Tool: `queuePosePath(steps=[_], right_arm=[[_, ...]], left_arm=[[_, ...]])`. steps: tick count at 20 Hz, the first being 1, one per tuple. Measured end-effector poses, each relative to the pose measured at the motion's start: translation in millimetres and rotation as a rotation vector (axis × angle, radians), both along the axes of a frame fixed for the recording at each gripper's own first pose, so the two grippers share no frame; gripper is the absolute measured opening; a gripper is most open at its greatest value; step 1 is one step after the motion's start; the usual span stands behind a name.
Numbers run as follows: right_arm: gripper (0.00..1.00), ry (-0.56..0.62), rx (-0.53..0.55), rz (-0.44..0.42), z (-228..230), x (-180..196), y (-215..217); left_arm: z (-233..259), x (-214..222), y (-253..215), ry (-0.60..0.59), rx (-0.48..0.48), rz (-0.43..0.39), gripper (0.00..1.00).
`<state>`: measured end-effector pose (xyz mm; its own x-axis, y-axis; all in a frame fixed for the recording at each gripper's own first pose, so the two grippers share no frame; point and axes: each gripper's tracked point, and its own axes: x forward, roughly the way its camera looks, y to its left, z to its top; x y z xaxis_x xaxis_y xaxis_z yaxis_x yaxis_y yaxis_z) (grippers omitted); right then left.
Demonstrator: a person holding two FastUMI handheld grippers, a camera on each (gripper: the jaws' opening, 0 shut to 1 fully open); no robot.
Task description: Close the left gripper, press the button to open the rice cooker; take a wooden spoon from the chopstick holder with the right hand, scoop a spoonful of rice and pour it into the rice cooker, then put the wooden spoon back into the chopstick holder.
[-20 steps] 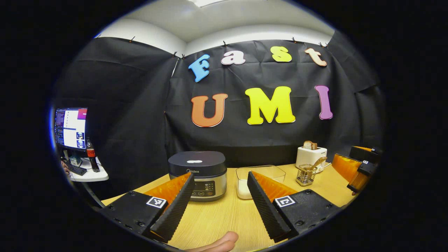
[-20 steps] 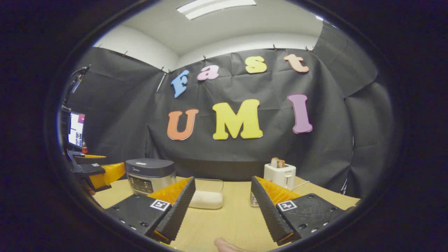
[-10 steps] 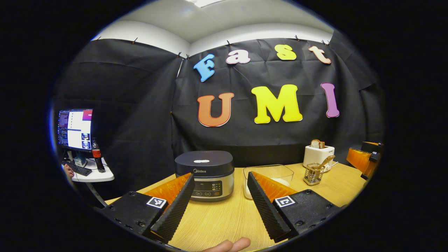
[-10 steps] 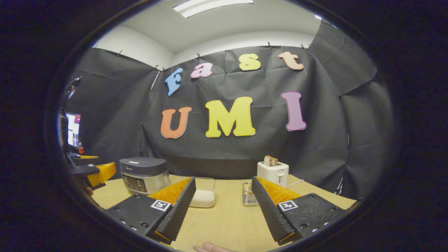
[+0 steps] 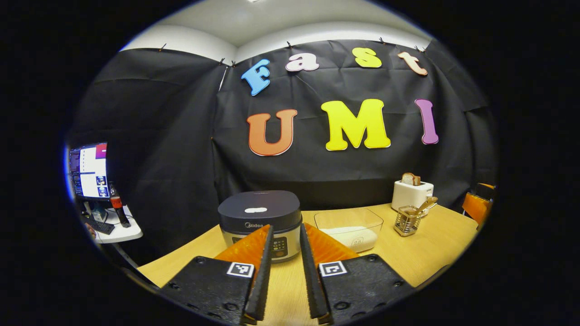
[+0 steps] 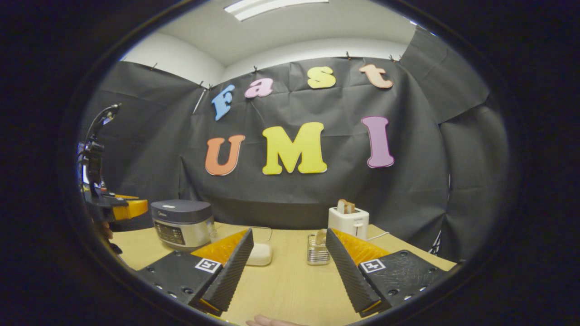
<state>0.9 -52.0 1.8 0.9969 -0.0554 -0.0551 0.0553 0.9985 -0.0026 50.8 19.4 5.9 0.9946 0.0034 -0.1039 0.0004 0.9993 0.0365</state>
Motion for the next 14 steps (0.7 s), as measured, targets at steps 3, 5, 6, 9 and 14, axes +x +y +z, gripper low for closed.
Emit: queuePosePath(steps=[3, 5, 6, 9, 14], right_arm=[[0.95, -0.003, -0.013, -0.005, 2.2, -1.1, -2.2], [0.95, -0.008, -0.019, -0.007, 2.7, -1.4, -3.2], [0.95, -0.009, -0.019, -0.008, 3.2, -1.2, -4.2], [0.95, 0.001, -0.019, -0.009, -0.4, -1.8, -6.8], [0.95, -0.003, 0.000, -0.018, 3.5, -2.2, -21.4]], left_arm=[[16.1, 31.4, 10.5, 0.038, -0.012, -0.002, 0.17], [19.2, 56.0, 19.9, 0.101, -0.042, 0.001, 0.05], [16.2, 73.9, 22.2, 0.138, -0.060, -0.004, 0.02], [-4.6, 117.5, 41.7, 0.273, -0.102, 0.037, 0.03], [-40.8, 145.7, 58.8, 0.403, -0.099, 0.061, 0.03]])
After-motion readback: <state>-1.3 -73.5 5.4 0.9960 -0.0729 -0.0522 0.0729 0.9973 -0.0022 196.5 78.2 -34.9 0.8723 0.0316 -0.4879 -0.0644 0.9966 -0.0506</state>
